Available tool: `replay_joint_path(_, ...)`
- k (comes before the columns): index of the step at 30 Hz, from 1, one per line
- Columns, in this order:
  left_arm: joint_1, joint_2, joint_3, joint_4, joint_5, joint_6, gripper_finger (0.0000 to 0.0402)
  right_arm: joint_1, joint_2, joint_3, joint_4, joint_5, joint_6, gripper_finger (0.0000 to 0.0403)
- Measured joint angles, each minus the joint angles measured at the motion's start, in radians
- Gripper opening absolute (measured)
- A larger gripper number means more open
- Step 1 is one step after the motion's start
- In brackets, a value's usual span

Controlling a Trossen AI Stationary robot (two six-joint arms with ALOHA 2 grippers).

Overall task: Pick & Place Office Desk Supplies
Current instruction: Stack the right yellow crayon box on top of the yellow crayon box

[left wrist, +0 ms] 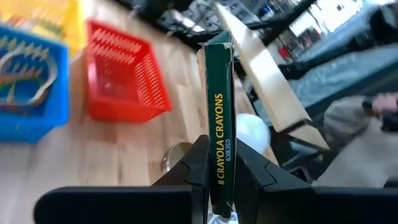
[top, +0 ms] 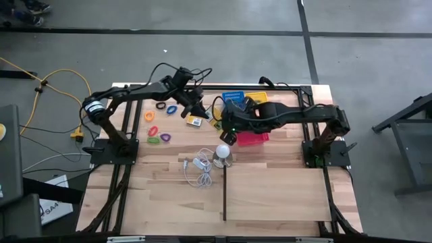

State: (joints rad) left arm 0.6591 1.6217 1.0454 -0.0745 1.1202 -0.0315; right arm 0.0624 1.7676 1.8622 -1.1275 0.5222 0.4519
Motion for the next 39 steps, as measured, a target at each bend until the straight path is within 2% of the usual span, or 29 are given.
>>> replay_joint_path(6, -0.042, -0.064, 0.0, -0.002, -0.004, 0.12, 0.0031, -0.001, 0.0, 0.0, -0.002, -0.011, 0.062, 0.0002)
replay_joint_path(12, -0.074, -0.088, 0.0, 0.0, -0.048, 0.208, 0.0031, -0.005, 0.0, 0.0, -0.002, -0.097, 0.059, 0.0009)
replay_joint_path(17, -0.079, -0.088, -0.001, -0.016, -0.109, 0.245, 0.0031, -0.006, 0.0, 0.0, -0.009, -0.111, 0.045, 0.0066)
replay_joint_path(22, -0.079, -0.088, -0.001, -0.017, -0.114, 0.261, 0.0031, -0.013, 0.0, 0.0, -0.022, -0.12, 0.045, 0.0132)
replay_joint_path(26, -0.079, -0.088, -0.001, -0.014, -0.114, 0.279, 0.0031, -0.024, 0.0, 0.0, -0.019, -0.148, 0.041, 0.0167)
replay_joint_path(31, -0.08, -0.088, -0.001, -0.013, -0.114, 0.28, 0.0031, -0.031, 0.0, 0.0, -0.018, -0.161, 0.041, 0.019)
replay_joint_path(39, -0.095, -0.088, -0.001, 0.029, -0.114, 0.279, 0.0031, -0.038, 0.0, 0.0, 0.003, -0.165, 0.015, 0.0193)
